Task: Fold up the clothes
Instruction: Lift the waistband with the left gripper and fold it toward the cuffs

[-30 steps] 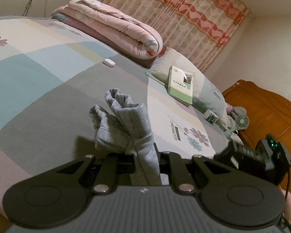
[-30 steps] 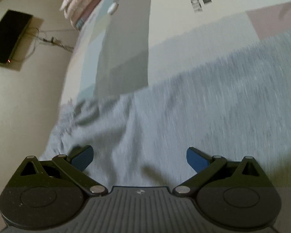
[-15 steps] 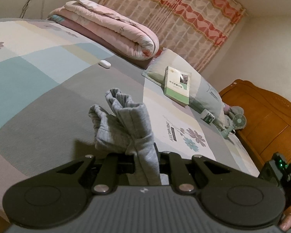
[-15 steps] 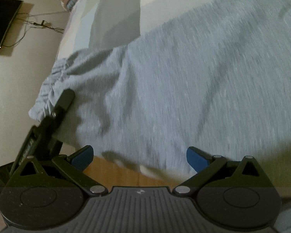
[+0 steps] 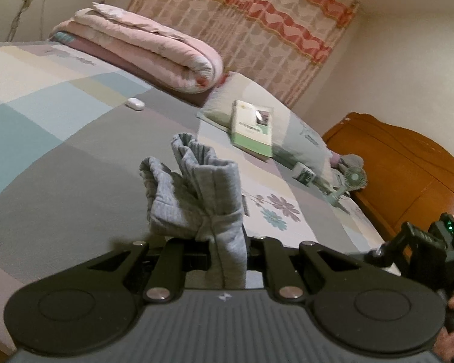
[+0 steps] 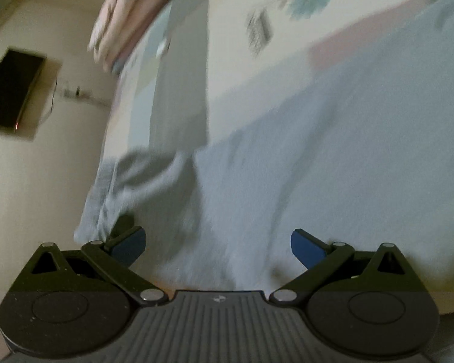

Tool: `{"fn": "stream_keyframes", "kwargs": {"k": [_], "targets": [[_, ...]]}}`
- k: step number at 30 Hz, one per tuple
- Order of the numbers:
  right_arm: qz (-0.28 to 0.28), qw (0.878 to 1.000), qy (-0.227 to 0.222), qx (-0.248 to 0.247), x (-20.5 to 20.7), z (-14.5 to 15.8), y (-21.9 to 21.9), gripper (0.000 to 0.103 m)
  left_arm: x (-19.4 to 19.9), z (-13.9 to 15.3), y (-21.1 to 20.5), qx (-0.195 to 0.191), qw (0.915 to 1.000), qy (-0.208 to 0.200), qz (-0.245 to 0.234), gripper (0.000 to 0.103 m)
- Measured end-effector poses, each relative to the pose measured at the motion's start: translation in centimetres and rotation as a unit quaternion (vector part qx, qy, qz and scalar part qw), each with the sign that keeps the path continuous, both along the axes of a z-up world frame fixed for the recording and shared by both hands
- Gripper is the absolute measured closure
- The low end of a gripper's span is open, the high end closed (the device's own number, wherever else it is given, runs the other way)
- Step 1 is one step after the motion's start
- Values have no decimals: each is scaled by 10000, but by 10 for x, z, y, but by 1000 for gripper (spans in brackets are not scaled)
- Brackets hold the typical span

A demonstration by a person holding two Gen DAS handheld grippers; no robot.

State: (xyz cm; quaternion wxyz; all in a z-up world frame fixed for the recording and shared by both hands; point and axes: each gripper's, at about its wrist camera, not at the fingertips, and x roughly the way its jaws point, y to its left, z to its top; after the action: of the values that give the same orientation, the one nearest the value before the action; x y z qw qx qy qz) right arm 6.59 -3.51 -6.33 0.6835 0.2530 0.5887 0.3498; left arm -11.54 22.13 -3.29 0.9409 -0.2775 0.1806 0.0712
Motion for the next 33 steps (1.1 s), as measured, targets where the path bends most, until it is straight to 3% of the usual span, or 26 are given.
{"fn": "stream_keyframes", "kwargs": {"k": [5, 13, 33], "targets": [[-666, 9973, -324, -17, 13, 6, -55, 0, 8, 10, -17, 97, 9996, -63, -259, 91], [-1274, 9914, -158, 249, 19, -8, -108, 0, 28, 23, -47, 206, 9972, -117, -715, 91], [-1963, 9789, -159, 547, 22, -14, -174, 0, 82, 16, -123, 422, 9833, 200, -1760, 91]]}}
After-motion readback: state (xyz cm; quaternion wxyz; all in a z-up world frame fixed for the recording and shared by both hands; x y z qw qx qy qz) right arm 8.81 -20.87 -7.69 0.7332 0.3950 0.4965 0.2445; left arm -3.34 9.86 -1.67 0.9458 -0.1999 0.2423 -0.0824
